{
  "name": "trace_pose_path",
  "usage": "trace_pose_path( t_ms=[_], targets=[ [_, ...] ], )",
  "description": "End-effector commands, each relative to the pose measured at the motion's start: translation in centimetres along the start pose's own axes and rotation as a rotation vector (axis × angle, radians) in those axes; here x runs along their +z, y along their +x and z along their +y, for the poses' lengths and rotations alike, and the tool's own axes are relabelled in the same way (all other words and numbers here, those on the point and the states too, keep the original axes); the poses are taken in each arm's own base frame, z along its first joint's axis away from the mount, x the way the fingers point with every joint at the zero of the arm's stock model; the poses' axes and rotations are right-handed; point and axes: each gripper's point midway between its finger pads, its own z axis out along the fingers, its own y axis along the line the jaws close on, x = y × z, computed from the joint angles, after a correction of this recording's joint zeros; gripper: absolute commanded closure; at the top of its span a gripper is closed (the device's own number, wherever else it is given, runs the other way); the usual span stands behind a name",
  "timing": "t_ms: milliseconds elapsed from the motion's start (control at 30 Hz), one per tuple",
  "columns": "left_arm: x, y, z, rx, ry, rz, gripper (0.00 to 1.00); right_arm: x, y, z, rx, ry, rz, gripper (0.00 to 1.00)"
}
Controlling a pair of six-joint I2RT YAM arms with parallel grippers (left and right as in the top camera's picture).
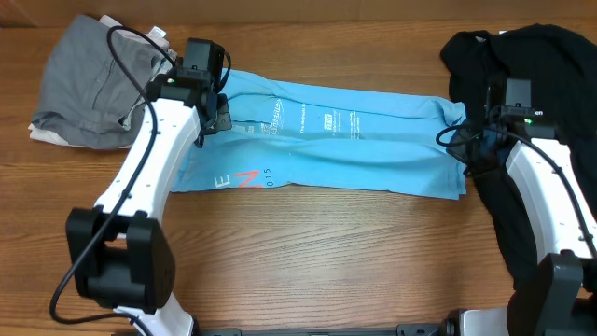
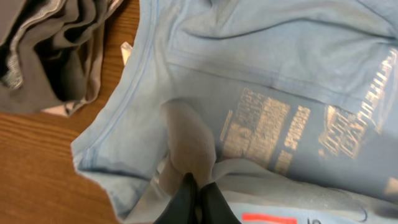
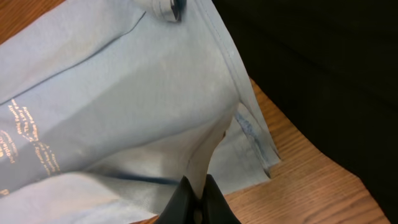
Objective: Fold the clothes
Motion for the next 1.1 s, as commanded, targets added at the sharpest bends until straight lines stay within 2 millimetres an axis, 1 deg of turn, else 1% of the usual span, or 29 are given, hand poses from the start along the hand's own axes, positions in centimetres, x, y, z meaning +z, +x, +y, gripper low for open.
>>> trace_pose_path(
  t_ms=[0,267,367,533,600,633,667,700,767,867,900,933,967,1033,1067],
  targets=[
    [2.1,0.1,0.4,-0.010,-0.045,0.014,0.96,1.3,0.0,-0.1,-0.018,0.019,0.012,0.96],
    [3.7,0.4,0.1,0.010,-0.057,0.034,0.96,3.8,1.1,-0.7,-0.018,0.055,0.080,0.96],
    [4.4,0.5,0.0,0.013,-0.059,0.040,0.96,4.5,1.1,-0.7,-0.018,0.056,0.082,0.96],
    [5.4,0.3,-0.4,0.012,-0.057,0.035,0.96,4.8,0.3,-0.3,-0.018,0.040,0.051,0.96],
    [5.8,0.1,-0.6,0.010,-0.055,0.028,0.94,4.8,0.1,-0.2,-0.018,0.037,0.045,0.96],
    [5.9,0.1,-0.6,0.010,-0.054,0.028,0.90,4.8,0.1,-0.2,-0.018,0.036,0.043,0.90],
    [5.9,0.1,-0.6,0.010,-0.055,0.028,0.85,4.8,0.1,-0.2,-0.018,0.036,0.044,0.80],
    [5.9,0.1,-0.6,0.010,-0.055,0.029,0.80,4.8,0.2,-0.2,-0.018,0.037,0.046,0.75],
    [5.9,0.1,-0.6,0.011,-0.055,0.030,0.73,4.8,0.3,-0.3,-0.018,0.039,0.050,0.73],
    [5.9,0.4,-0.5,0.014,-0.057,0.041,0.66,4.7,0.5,-0.2,-0.018,0.036,0.060,0.72],
    [5.8,0.6,-0.4,0.019,-0.060,0.049,0.64,4.6,0.5,-0.2,-0.018,0.037,0.064,0.70],
    [5.8,0.7,-0.4,0.037,-0.062,0.057,0.62,4.4,0.4,-0.2,-0.017,0.039,0.066,0.69],
    [5.7,0.9,-0.3,0.056,-0.065,0.065,0.58,4.1,0.3,-0.1,-0.018,0.040,0.068,0.68],
    [5.5,1.0,0.1,0.092,-0.071,0.083,0.46,3.2,-0.1,0.0,-0.018,0.039,0.067,0.65],
    [5.3,1.1,0.3,0.098,-0.073,0.090,0.45,2.6,-0.4,0.2,-0.018,0.037,0.063,0.62]
  ],
)
